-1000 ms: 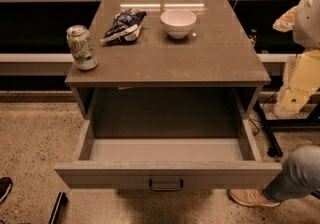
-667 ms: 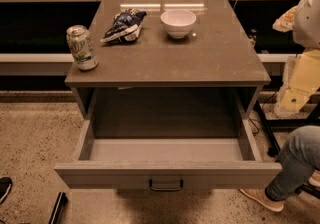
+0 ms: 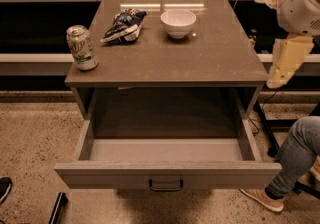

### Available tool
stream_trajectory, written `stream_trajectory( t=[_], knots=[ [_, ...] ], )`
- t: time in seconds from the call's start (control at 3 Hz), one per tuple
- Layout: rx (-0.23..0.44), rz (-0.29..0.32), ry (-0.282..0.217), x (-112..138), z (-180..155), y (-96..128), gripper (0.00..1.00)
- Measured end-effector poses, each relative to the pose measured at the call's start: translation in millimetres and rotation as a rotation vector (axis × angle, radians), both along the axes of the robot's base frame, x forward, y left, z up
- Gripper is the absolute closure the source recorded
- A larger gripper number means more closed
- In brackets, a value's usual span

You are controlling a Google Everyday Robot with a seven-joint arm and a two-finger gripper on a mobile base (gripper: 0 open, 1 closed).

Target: Place blue chip bag into top drawer

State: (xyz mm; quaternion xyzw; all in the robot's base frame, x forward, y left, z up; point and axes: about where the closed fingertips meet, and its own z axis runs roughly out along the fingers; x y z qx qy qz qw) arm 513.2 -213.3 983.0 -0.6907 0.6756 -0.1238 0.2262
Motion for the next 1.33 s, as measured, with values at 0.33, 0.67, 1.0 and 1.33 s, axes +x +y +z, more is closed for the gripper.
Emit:
stream_trajectory(
  t=[0.33, 0.67, 1.0, 1.33],
  knots=[
    [-0.023, 0.068, -0.091, 17, 11, 5, 0.00],
    [-0.024, 0.068, -0.091, 17, 12, 5, 0.00],
    [-0.027, 0.094, -0.089, 20, 11, 9, 0.00],
    [-0.066, 0.234, -0.173, 57, 16, 37, 0.00]
  ],
)
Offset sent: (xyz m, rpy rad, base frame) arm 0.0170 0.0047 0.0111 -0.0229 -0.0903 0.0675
